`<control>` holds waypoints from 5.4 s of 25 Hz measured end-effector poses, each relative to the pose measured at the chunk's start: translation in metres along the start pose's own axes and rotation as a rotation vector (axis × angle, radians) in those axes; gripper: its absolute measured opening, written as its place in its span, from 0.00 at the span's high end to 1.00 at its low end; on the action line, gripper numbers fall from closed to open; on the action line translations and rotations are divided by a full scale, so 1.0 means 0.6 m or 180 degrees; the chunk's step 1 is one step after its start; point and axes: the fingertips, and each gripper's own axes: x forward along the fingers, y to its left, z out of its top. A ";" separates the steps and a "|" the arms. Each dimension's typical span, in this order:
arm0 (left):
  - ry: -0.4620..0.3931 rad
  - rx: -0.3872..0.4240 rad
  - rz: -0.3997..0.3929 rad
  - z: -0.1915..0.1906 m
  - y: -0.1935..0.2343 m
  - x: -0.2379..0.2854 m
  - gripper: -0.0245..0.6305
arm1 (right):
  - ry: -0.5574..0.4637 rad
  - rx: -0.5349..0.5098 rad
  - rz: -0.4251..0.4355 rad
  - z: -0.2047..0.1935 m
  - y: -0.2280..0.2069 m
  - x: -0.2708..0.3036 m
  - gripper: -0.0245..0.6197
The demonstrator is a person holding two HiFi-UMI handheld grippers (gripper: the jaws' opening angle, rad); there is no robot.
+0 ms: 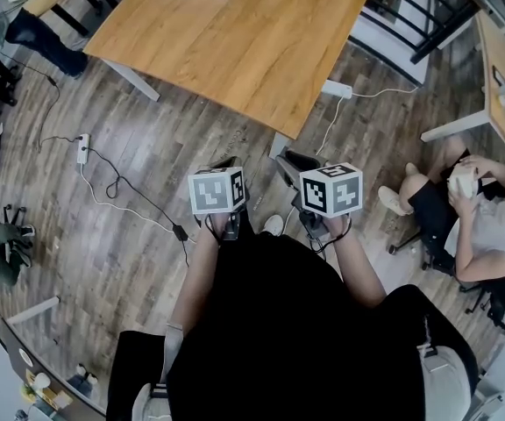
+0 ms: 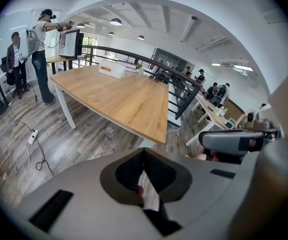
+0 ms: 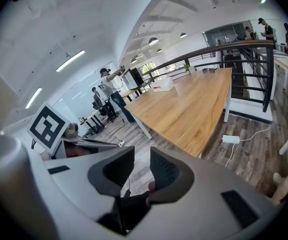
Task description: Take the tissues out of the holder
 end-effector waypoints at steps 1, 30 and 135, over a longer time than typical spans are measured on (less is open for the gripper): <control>-0.0004 -0.0007 -0.0007 0.004 0.004 0.003 0.95 | 0.0010 -0.0003 -0.0001 0.003 0.000 0.005 0.81; 0.0055 -0.0035 -0.0127 0.209 0.167 0.086 0.95 | 0.0078 -0.0040 -0.0030 0.193 0.005 0.212 0.81; 0.0196 -0.0256 -0.0086 0.797 0.595 0.461 0.95 | 0.0206 -0.1413 -0.0032 0.953 -0.200 0.868 0.53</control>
